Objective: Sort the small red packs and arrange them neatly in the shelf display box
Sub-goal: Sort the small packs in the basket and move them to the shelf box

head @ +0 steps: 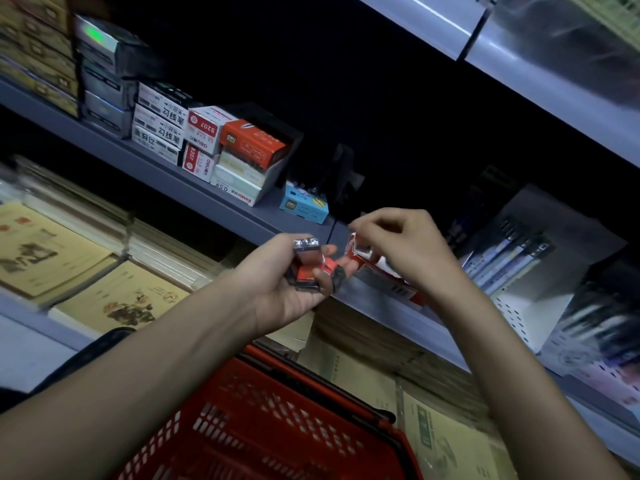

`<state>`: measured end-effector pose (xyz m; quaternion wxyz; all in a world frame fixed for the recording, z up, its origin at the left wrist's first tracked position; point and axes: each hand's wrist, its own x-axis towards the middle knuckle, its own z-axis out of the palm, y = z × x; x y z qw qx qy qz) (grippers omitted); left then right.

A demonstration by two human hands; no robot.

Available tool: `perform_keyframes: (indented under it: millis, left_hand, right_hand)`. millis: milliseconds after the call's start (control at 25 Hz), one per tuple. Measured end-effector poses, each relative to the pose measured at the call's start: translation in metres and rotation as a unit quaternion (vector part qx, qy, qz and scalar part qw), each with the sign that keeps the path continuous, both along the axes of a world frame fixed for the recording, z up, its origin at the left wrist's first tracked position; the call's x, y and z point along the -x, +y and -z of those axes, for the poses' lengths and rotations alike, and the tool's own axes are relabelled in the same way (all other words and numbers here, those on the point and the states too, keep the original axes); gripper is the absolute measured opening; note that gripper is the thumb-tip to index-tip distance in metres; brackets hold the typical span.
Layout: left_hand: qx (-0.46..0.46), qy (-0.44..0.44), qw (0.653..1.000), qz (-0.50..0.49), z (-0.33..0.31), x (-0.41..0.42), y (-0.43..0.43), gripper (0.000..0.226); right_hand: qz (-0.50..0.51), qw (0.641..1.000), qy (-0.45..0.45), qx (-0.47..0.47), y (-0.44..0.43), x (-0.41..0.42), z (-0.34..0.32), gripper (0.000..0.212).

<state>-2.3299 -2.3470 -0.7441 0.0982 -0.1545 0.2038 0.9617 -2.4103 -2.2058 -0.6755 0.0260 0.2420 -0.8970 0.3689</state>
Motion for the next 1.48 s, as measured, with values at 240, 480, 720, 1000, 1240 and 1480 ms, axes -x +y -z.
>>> perform_keyframes:
  millis: [240, 480, 720, 1000, 1240, 1480]
  left_hand:
    - [0.009, -0.02, 0.998, -0.053, 0.01, 0.002, 0.004, 0.021]
    - [0.013, -0.027, 0.998, -0.05, 0.008, -0.006, 0.008, 0.014]
    - [0.026, -0.026, 0.996, -0.082, 0.005, -0.004, -0.005, 0.022]
    - [0.086, 0.026, 0.995, -0.049, -0.003, -0.003, 0.004, 0.02]
    - [0.125, 0.049, 0.99, -0.03, 0.003, -0.008, 0.014, 0.029]
    - [0.17, 0.096, 0.979, -0.054, -0.007, -0.013, 0.037, 0.032]
  right_hand:
    - [-0.162, 0.985, 0.016, -0.054, -0.005, -0.056, 0.012, 0.022]
    - [-0.117, 0.99, 0.072, 0.022, -0.002, -0.048, 0.019, 0.01]
    - [0.162, 0.97, 0.171, -0.052, 0.035, 0.034, 0.006, 0.014]
    - [0.182, 0.929, 0.192, -0.259, 0.041, 0.07, 0.029, 0.013]
    - [0.081, 0.985, 0.126, -0.087, 0.037, 0.015, 0.008, 0.014]
    - [-0.053, 0.997, -0.059, 0.026, 0.046, -0.039, 0.005, 0.016]
